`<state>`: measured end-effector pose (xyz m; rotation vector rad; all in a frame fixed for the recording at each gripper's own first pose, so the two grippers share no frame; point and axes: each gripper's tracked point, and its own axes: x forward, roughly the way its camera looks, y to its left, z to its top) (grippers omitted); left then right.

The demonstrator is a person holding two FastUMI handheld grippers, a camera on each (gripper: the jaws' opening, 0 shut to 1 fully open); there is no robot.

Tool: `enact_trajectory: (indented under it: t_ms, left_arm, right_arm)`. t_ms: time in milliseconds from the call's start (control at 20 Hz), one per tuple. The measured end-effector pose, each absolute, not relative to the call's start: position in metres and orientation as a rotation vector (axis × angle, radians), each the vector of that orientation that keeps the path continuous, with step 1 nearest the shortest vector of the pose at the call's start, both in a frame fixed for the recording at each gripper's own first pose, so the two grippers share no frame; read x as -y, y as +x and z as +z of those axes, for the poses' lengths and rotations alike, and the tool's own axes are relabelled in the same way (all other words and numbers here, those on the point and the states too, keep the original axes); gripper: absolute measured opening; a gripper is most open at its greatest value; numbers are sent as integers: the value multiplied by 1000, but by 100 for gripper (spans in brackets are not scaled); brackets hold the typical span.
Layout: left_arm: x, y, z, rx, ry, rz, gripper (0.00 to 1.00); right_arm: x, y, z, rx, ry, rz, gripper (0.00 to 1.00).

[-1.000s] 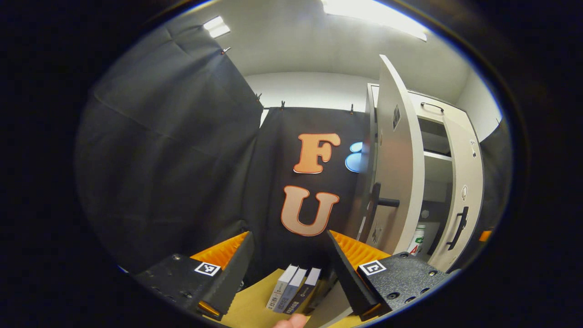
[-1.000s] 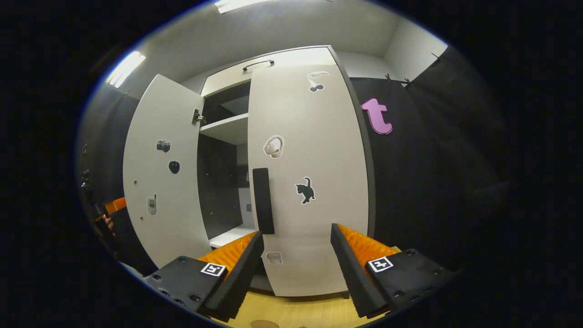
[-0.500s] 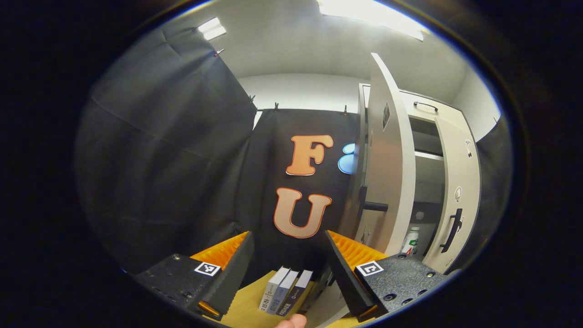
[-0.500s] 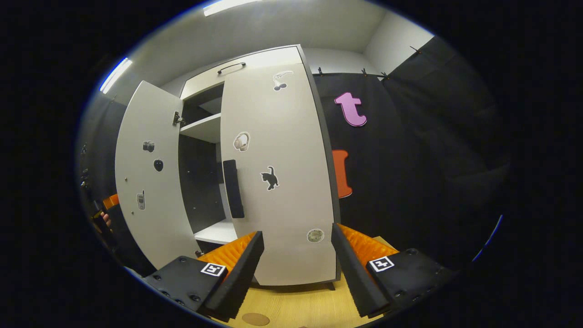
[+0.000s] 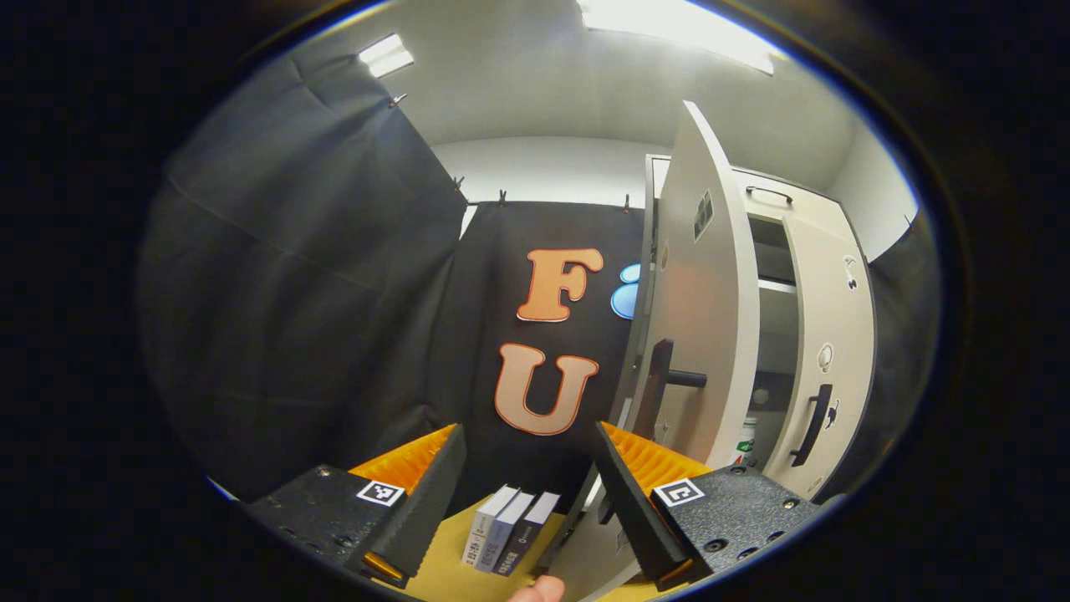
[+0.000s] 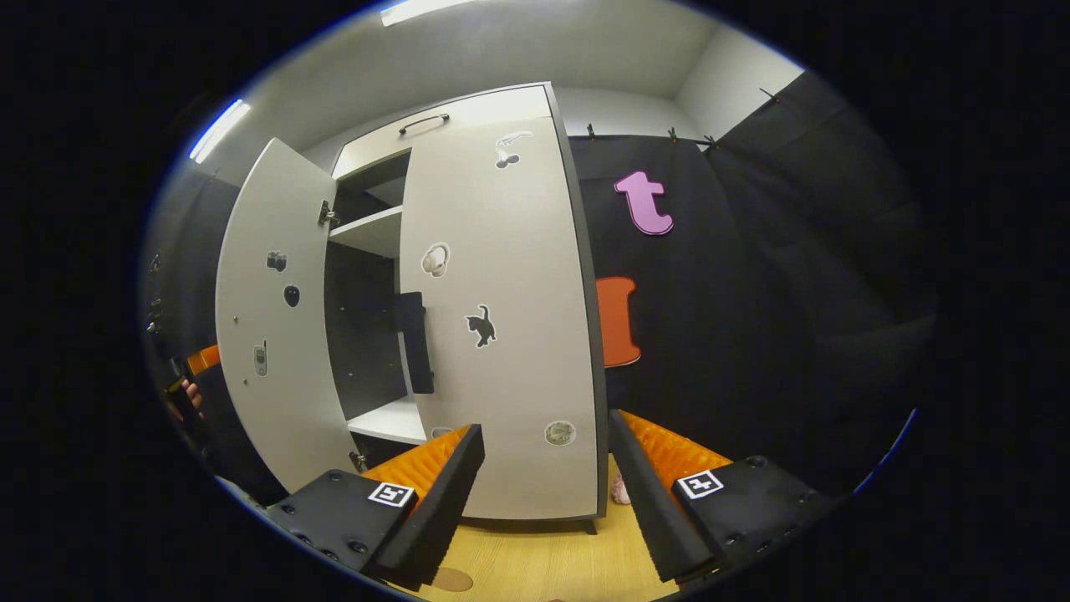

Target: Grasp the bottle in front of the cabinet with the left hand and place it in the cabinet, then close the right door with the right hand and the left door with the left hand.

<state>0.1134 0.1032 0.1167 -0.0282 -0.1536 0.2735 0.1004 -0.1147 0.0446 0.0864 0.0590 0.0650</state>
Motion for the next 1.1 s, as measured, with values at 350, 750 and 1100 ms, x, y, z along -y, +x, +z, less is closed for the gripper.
enact_trajectory:
  t_ms: [350,750,1100]
  left_arm:
    - [-68,114,111,150,-23,218,93]
    - [-21,133,104,129,-19,107,93]
    - [41,150,90,84,-19,-47,95]
  right_arm:
    - [119,99,43,-68,75,70,89]
    - [129,94,46,-60,77,44,98]
    - [146,84,42,-68,89,-11,98]
